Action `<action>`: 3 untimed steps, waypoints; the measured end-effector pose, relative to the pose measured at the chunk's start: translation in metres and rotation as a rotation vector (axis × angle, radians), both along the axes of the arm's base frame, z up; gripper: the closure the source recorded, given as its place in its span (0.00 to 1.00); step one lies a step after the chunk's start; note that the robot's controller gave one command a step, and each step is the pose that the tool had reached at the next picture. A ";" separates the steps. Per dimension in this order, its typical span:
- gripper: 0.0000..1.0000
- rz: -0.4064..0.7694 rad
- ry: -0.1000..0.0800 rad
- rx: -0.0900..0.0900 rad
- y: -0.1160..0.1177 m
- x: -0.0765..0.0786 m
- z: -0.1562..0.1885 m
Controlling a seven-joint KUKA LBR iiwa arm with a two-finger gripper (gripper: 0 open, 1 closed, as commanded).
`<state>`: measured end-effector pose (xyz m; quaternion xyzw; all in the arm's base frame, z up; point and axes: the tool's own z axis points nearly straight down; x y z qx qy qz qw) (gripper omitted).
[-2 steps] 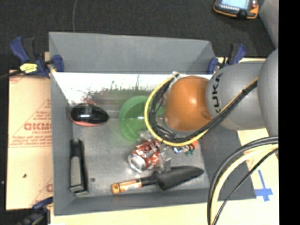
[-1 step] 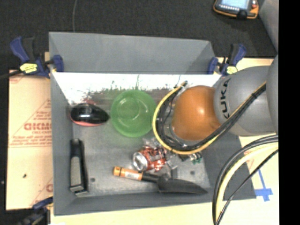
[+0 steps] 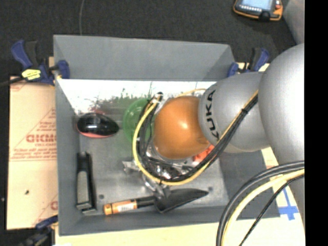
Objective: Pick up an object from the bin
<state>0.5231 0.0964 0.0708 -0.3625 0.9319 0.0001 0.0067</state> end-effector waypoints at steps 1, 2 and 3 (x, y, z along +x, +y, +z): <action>0.00 -0.053 0.000 0.000 -0.035 -0.029 0.000; 1.00 0.012 -0.005 0.002 -0.074 0.011 0.000; 1.00 0.012 -0.005 0.002 -0.074 0.011 0.000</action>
Offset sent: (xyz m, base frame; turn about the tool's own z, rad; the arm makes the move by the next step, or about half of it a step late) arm 0.0098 -0.0732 -0.0008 -0.0178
